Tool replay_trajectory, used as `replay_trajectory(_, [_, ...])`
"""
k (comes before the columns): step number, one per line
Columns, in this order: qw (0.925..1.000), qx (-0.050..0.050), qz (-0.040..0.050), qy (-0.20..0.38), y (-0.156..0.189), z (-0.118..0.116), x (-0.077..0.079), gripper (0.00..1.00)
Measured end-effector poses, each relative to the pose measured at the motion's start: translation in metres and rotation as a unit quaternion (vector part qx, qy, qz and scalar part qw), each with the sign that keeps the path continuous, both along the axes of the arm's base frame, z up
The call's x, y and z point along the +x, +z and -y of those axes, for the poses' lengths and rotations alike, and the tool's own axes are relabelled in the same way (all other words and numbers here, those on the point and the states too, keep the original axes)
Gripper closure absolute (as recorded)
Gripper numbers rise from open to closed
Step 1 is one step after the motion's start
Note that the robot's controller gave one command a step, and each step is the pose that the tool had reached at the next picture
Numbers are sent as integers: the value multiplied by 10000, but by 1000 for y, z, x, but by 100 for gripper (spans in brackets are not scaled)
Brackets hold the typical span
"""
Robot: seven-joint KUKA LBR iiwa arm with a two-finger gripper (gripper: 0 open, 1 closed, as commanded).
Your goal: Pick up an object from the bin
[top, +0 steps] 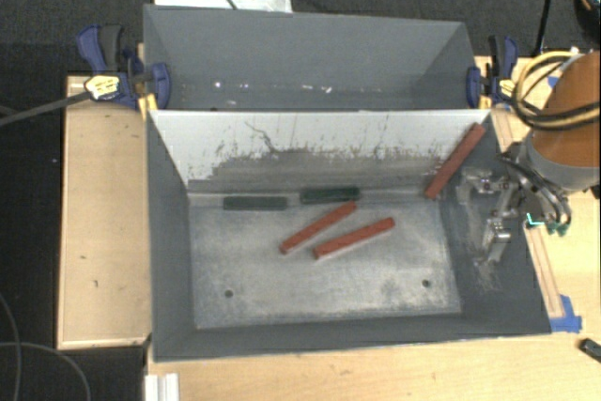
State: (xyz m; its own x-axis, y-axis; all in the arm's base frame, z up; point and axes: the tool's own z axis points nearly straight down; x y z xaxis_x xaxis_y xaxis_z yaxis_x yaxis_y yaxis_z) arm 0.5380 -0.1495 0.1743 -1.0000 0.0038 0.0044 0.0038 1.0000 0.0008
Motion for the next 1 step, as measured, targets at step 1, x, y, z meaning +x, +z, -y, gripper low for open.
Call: replay_trajectory(1, [10000, 13, 13, 75, -108, -62, 50, 0])
